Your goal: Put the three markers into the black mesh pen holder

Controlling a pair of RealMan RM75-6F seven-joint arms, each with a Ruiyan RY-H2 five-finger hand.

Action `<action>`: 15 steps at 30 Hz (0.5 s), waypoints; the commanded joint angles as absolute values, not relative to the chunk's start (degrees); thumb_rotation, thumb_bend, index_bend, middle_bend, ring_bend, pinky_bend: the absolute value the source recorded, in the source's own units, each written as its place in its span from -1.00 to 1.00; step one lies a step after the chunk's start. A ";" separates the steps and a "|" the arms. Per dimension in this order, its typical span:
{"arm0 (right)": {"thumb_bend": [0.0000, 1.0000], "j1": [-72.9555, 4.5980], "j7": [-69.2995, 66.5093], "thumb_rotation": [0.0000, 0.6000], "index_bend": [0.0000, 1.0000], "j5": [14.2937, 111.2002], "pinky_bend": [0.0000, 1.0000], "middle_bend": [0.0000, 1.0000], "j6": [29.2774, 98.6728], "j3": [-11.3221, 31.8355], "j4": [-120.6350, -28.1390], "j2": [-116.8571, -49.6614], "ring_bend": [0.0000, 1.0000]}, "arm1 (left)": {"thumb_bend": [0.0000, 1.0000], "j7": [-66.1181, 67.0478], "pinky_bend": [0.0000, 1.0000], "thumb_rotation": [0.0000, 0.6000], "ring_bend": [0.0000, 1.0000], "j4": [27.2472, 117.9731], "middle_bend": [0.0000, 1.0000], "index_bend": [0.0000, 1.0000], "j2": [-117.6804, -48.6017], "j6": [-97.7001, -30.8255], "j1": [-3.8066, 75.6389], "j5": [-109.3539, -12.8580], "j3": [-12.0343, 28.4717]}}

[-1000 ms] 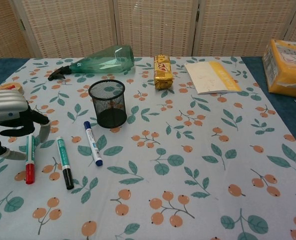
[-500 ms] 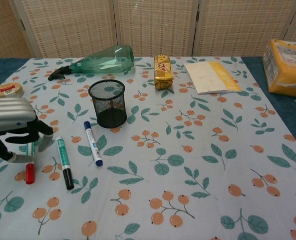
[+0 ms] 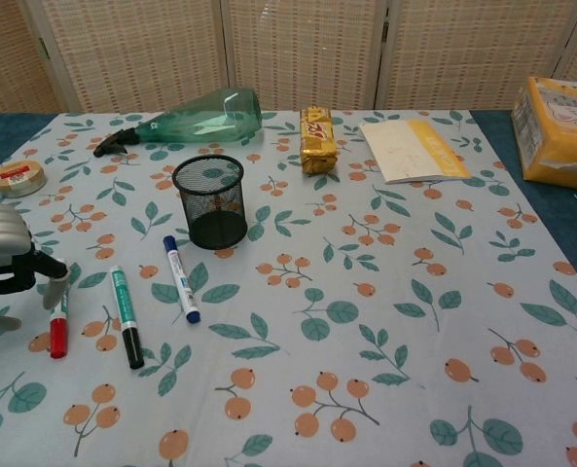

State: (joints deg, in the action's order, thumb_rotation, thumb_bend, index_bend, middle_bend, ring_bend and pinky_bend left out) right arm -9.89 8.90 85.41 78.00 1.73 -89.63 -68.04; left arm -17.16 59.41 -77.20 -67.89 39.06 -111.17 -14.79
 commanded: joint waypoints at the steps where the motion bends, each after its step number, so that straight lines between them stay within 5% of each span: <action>1: -0.69 -9.91 8.99 1.00 -0.96 85.44 -0.79 -0.91 77.90 1.69 -89.64 -68.05 -0.89 | -0.33 -17.28 0.90 1.00 0.94 58.83 0.87 -0.07 -78.01 -68.35 39.18 -111.23 -14.65; 15: -0.69 -9.31 7.73 1.00 -0.96 86.18 -0.79 -0.91 79.01 1.62 -89.91 -67.22 -0.89 | -0.33 -19.76 0.90 1.00 0.94 51.10 0.87 -0.05 -83.09 -70.46 39.76 -112.45 -15.41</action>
State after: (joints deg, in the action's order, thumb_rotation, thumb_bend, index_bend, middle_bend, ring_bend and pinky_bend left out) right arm -9.34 7.76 86.15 78.97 1.63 -89.89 -67.26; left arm -19.31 51.79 -82.54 -70.14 39.72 -112.22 -15.15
